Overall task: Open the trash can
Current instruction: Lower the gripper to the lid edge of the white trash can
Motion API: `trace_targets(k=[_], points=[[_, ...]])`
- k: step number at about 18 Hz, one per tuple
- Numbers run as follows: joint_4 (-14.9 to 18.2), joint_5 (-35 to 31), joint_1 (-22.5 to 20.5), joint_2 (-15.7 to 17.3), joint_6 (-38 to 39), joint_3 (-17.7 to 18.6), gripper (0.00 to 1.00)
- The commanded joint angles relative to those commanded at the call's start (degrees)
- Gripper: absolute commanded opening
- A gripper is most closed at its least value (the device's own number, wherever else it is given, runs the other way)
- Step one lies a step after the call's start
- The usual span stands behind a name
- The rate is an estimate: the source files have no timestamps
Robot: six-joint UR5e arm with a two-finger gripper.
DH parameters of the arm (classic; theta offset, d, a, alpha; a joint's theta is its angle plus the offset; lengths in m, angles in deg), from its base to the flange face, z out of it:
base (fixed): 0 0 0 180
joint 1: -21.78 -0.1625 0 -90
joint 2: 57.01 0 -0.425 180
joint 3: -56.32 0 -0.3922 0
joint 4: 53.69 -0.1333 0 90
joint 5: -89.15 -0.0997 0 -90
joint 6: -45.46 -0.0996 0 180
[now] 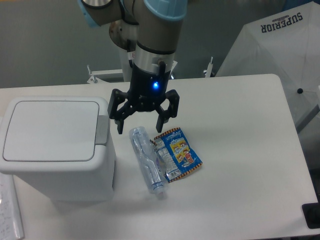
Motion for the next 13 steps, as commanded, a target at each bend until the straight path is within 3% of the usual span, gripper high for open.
trace_targets(k=[13], points=[[0.1, 0.2, 1.4, 0.2, 0.0, 0.6, 1.00]])
